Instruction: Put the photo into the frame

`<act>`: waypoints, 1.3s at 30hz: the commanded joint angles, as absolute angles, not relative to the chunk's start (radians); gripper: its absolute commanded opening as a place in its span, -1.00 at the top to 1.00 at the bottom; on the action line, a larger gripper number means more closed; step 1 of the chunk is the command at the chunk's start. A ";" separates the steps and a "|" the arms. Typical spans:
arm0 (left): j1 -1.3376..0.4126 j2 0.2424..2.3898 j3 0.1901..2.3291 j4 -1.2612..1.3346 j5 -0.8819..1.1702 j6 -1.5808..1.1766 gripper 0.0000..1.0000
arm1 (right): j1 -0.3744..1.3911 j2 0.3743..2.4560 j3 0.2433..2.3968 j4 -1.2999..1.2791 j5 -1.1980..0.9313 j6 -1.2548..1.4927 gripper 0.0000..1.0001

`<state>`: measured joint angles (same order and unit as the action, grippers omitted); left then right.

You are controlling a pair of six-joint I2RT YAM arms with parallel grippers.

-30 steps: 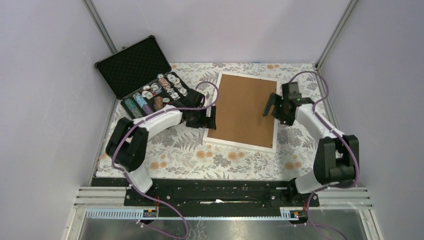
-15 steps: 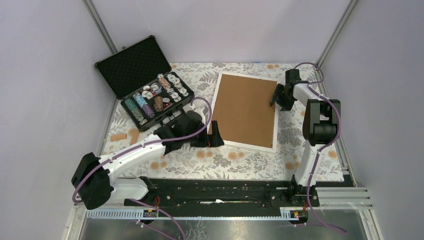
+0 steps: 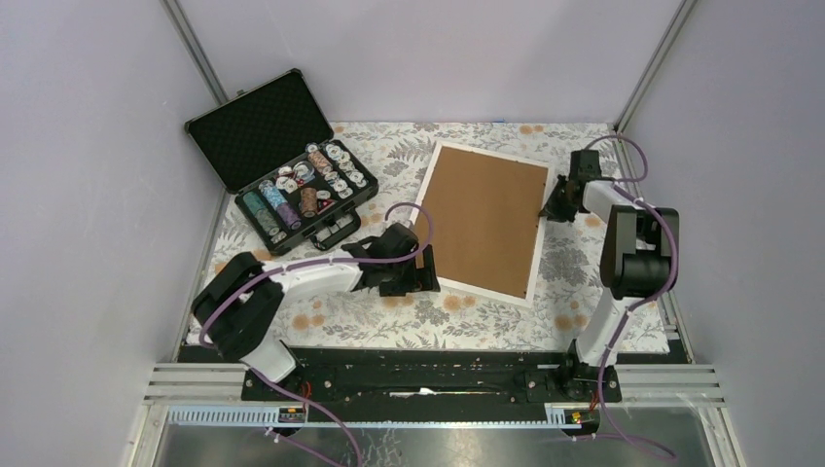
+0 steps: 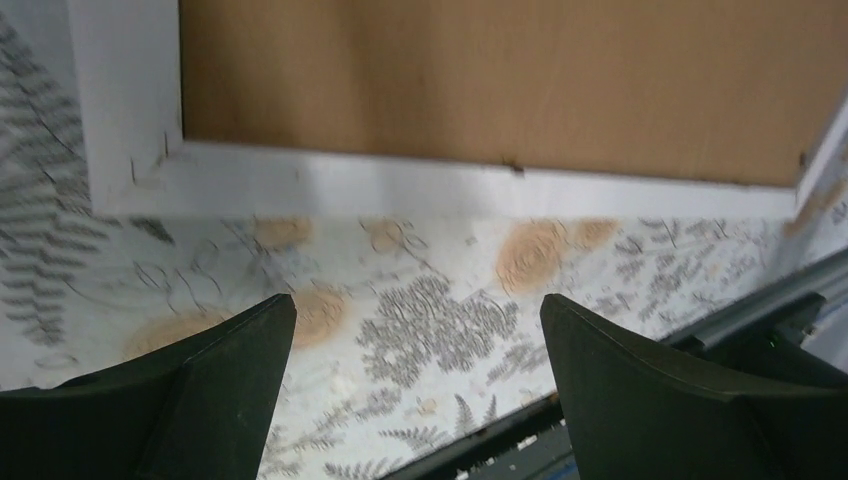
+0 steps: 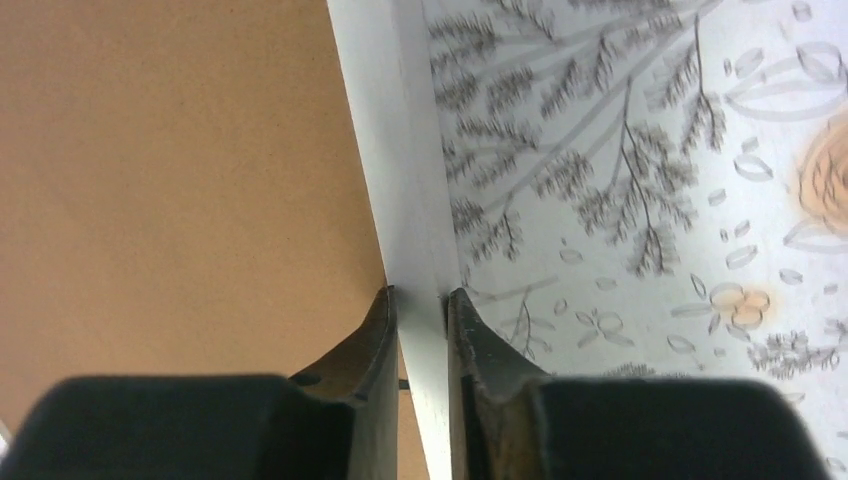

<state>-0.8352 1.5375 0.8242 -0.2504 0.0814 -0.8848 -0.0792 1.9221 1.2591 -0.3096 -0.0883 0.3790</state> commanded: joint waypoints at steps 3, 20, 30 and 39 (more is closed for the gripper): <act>-0.720 1.634 0.921 -0.208 0.066 -0.807 -0.96 | -0.089 1.771 0.979 -0.400 -0.139 0.455 0.83; -0.601 1.755 1.288 -0.448 -0.142 -0.582 -0.97 | 0.240 0.924 0.717 -0.459 -0.034 0.699 -0.73; -0.596 1.666 1.159 -0.488 0.143 -0.535 -0.97 | -0.259 1.420 1.025 -0.379 -0.143 0.433 -0.99; -0.564 1.683 1.079 -0.406 0.209 -0.581 -0.97 | -0.310 1.735 1.221 -0.540 -0.010 0.188 -0.78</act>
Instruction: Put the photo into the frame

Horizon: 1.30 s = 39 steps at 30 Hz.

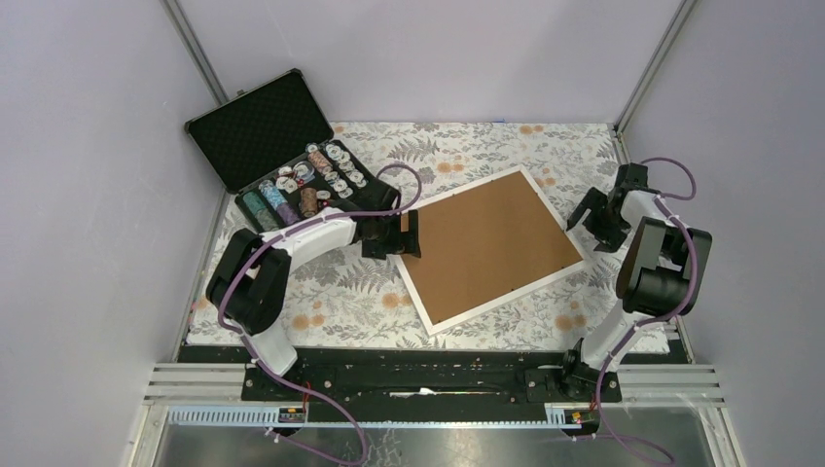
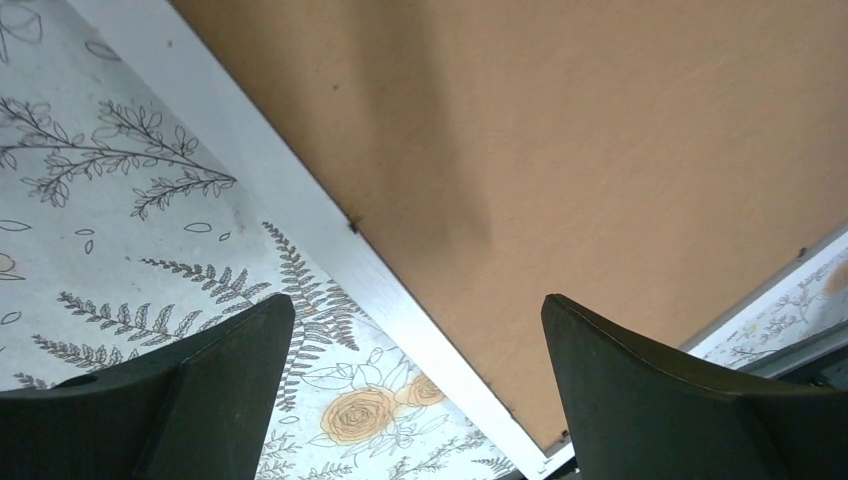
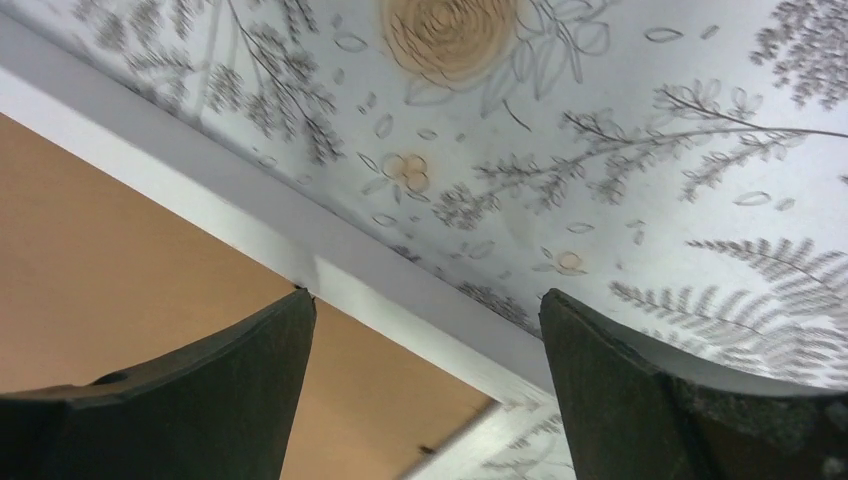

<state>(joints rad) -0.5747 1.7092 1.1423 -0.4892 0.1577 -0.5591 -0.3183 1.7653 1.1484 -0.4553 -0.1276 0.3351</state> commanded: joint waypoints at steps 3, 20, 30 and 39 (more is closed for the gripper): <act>-0.559 1.694 1.060 -0.382 0.230 -0.569 -0.97 | -0.308 1.730 1.240 -0.552 0.012 0.163 -0.57; -0.550 1.745 1.041 -0.351 0.338 -0.577 -0.97 | -0.241 1.772 1.241 -0.510 -0.005 0.036 -0.21; -0.551 1.753 1.035 -0.341 0.357 -0.583 -0.97 | -0.190 1.815 1.244 -0.496 0.064 0.012 -0.18; -0.551 1.752 1.033 -0.336 0.364 -0.584 -0.97 | -0.190 1.831 1.271 -0.485 0.045 0.029 -0.19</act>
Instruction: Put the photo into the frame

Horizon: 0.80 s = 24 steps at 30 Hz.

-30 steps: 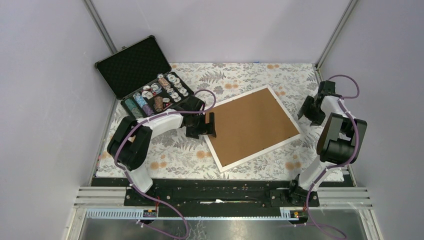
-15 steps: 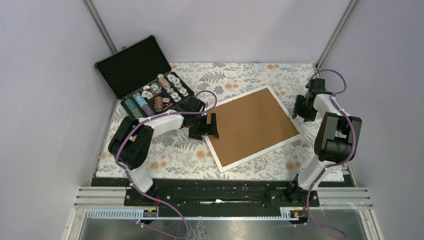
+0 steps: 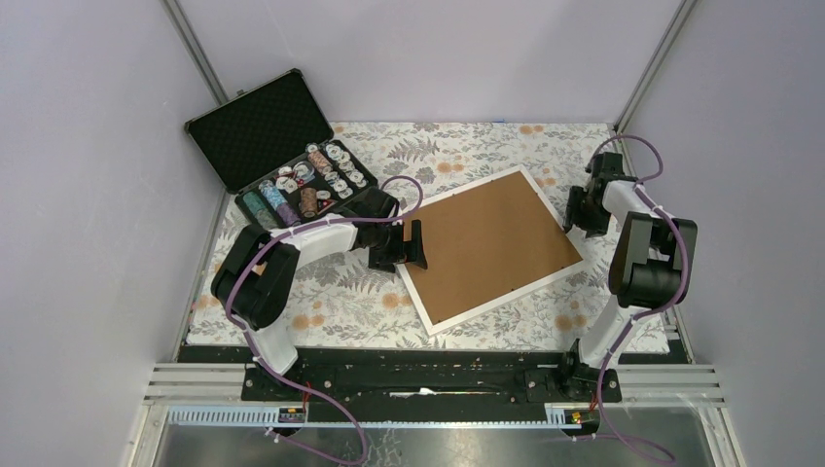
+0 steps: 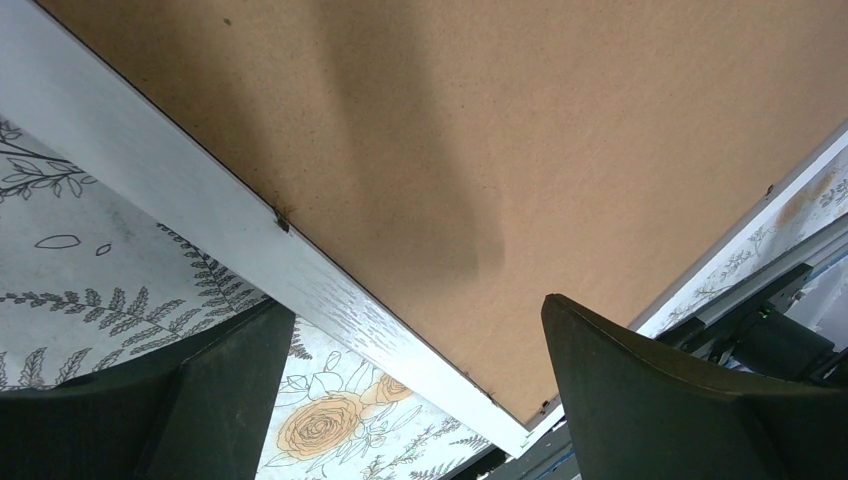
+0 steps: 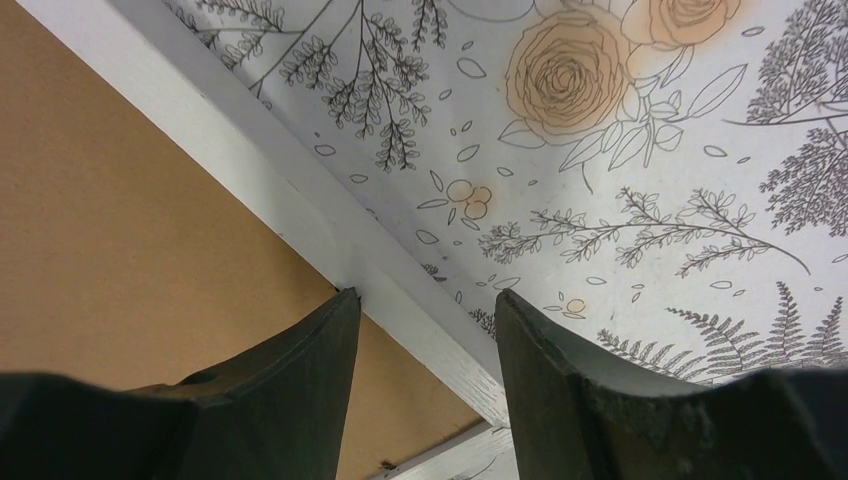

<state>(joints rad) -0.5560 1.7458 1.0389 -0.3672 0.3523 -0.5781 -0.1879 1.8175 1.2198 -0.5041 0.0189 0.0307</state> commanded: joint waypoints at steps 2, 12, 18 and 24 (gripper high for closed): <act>-0.551 1.752 1.032 -0.337 0.360 -0.582 -0.97 | -0.190 1.821 1.287 -0.492 0.044 0.037 -0.20; -0.551 1.757 1.037 -0.338 0.364 -0.579 -0.97 | -0.187 1.835 1.279 -0.496 0.033 0.030 -0.19; -0.551 1.756 1.035 -0.340 0.359 -0.578 -0.97 | -0.172 1.854 1.242 -0.492 0.057 0.039 -0.19; -0.551 1.757 1.035 -0.340 0.362 -0.578 -0.97 | -0.158 1.883 1.241 -0.502 0.051 0.040 -0.19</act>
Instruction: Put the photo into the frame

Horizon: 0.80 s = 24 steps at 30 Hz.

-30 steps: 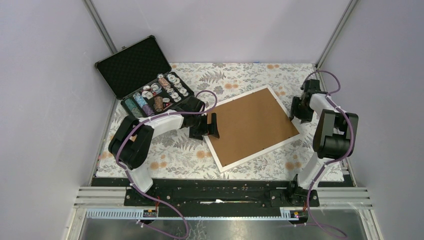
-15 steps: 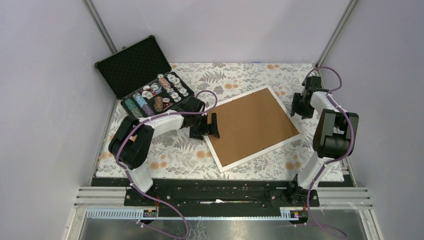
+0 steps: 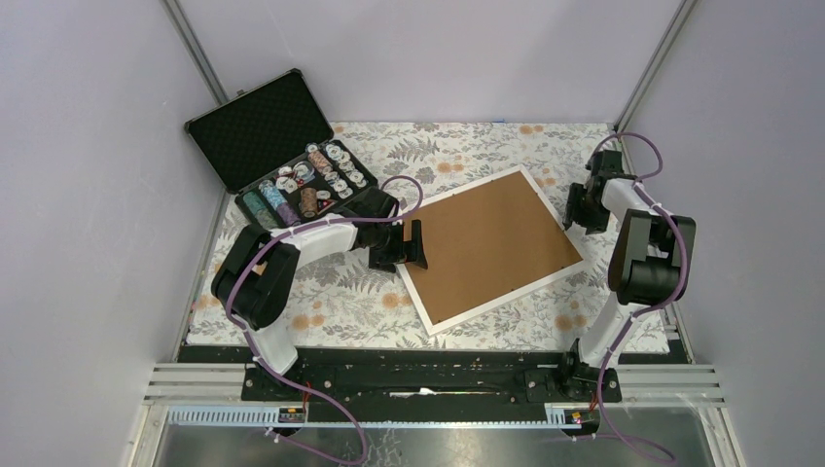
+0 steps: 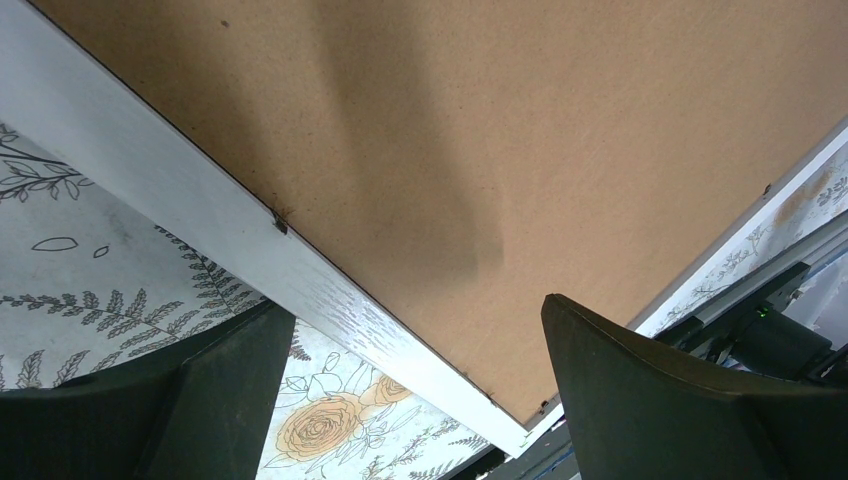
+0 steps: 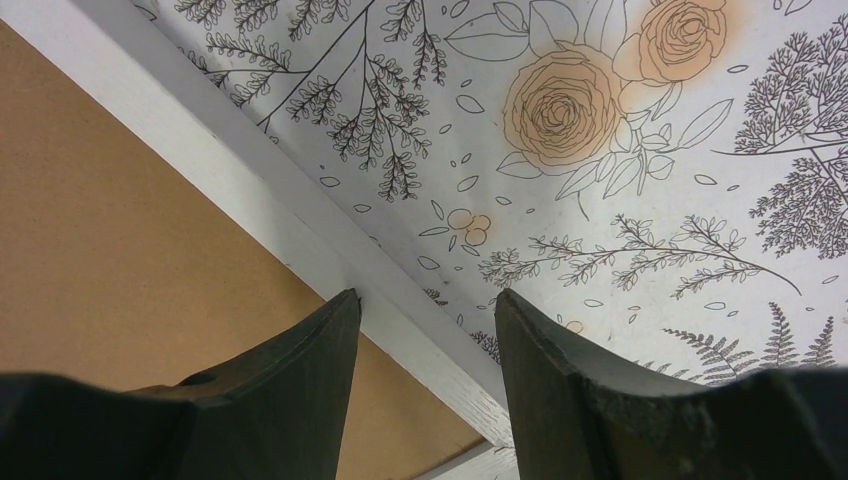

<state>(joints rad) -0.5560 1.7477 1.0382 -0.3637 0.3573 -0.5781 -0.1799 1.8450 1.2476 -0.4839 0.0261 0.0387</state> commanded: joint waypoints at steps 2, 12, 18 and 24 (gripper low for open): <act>-0.551 1.756 1.035 -0.339 0.361 -0.578 -0.97 | -0.144 1.885 1.240 -0.512 0.048 0.043 -0.19; -0.551 1.767 1.039 -0.338 0.370 -0.582 -0.97 | -0.104 1.871 1.187 -0.539 0.042 0.120 -0.21; -0.551 1.763 1.038 -0.343 0.351 -0.573 -0.97 | -0.112 1.820 1.161 -0.482 -0.010 0.166 -0.27; -0.551 1.764 1.065 -0.369 0.255 -0.556 -0.97 | -0.122 1.863 1.435 -0.663 0.127 0.095 -0.47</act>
